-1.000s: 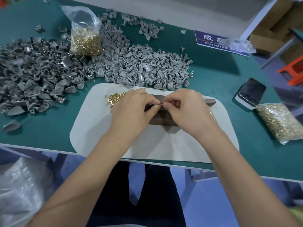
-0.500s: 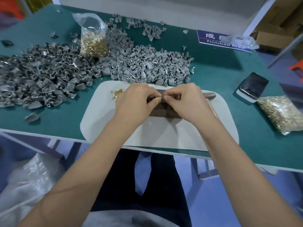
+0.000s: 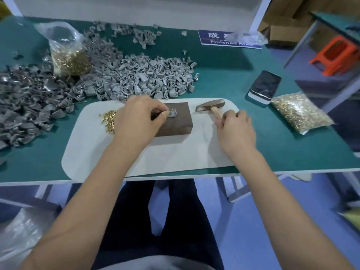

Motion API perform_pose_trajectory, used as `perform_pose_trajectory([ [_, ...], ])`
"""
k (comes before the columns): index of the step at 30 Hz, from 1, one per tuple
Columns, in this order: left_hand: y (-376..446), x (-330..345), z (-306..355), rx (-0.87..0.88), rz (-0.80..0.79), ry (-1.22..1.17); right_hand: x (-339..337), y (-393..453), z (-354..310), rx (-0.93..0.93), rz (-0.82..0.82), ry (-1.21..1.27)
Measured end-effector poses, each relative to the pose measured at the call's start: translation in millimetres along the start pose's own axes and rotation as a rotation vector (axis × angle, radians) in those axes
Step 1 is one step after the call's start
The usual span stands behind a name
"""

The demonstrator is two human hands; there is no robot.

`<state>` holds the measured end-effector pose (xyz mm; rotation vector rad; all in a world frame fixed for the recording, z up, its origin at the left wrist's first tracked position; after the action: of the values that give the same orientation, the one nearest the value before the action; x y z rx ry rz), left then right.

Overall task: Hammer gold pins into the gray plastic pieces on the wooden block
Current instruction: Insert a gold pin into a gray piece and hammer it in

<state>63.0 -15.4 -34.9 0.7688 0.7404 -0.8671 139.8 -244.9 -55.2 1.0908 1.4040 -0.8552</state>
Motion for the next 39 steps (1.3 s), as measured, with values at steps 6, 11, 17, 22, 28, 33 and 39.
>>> perform_pose_trajectory([
  [6, -3, 1, 1, -0.009, 0.022, 0.006, -17, 8, 2, -0.056, 0.018, -0.046],
  [11, -7, 2, 1, -0.041, 0.03, 0.022, -44, 5, -7, -0.196, 0.004, 0.588],
  [17, 0, 0, 0, -0.047, 0.036, 0.012, -43, -5, -32, -0.381, 0.007, 0.676],
  [22, 3, 0, -2, -0.034, 0.011, -0.01, -43, -9, -37, -0.391, 0.175, 0.583],
  [28, 4, -1, -4, 0.005, 0.027, -0.037, -37, -17, -44, -0.355, 0.084, 0.429],
  [33, 4, 1, -5, 0.015, 0.045, -0.046, -37, -25, -53, -0.325, 0.221, 0.513],
  [39, 4, 2, -5, 0.021, 0.048, -0.061, -40, -19, -45, -0.33, 0.173, 0.51],
])
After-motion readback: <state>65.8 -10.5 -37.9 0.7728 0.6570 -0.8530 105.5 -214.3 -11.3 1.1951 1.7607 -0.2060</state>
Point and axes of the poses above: each hand's wrist, its own y-axis towards the middle knuckle, its own x-axis out of the palm, z = x × y, the point moved 2 cm from there along y, towards the middle knuckle, and after that the axes turned 11 degrees about -x, right-handed, at the moved point
